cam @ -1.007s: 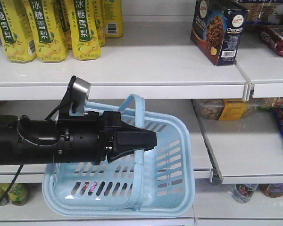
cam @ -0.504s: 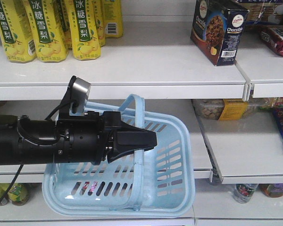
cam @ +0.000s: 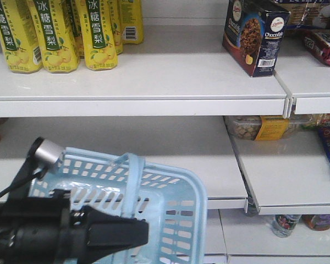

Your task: Left arm holds basket, right arm returns cookies

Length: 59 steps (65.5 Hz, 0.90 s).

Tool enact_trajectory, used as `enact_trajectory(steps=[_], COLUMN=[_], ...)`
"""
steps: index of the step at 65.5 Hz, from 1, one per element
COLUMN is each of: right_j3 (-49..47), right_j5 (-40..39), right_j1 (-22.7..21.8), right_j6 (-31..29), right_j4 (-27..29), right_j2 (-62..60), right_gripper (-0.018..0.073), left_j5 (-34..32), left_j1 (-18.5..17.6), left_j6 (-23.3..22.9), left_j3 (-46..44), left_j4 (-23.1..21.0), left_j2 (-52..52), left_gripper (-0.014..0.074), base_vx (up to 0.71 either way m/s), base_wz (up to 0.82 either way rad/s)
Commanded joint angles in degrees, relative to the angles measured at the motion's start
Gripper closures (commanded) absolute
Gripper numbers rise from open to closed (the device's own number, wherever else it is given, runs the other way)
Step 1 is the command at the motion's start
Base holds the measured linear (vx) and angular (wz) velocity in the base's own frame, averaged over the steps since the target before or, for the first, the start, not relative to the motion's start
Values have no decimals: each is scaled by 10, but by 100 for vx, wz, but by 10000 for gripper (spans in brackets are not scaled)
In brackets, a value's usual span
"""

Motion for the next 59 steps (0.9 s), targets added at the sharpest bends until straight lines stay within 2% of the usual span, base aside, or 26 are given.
enact_trajectory(steps=[1,7,15,20,23,26,30,33,36,42,59], right_j3=[-15,-15,-15,-15,-15,-15,-15,-15,-15,-15,-15], right_j5=[-45,-45,-45,-45,-45,-45,-45,-45,-43,-43,-43], right_j1=[-3,-3,-3,-3,-3,-3,-3,-3,-3,-3,-3], right_j6=[-3,-3,-3,-3,-3,-3,-3,-3,-3,-3,-3], right_j4=[-1,-1,-1,-1,-1,-1,-1,-1,-1,-1,-1], right_j2=[11,11,11,11,11,11,11,11,11,11,11], right_gripper=[567,567,567,567,567,567,567,567,567,567,567], left_j5=[-51,-113,-196,-247,-283,-316,-360,-387,-416,-438,-434], left_j1=[-2,-2,-2,-2,-2,-1,6,17,36,89,269], left_j6=[-1,-61,-209,-308,-371,-416,-449,-458,-459,-463,-488], left_j3=[12,47,100,134,160,184,216,236,260,289,335], left_j4=[48,150,316,435,522,590,660,702,737,782,819], left_j2=[-81,-163,-254,-302,-330,-360,-392,-411,-430,-468,-573], left_gripper=[603,603,603,603,603,603,603,603,603,603,603], base_vx=[0,0,0,0,0,0,0,0,0,0,0], base_wz=[0,0,0,0,0,0,0,0,0,0,0])
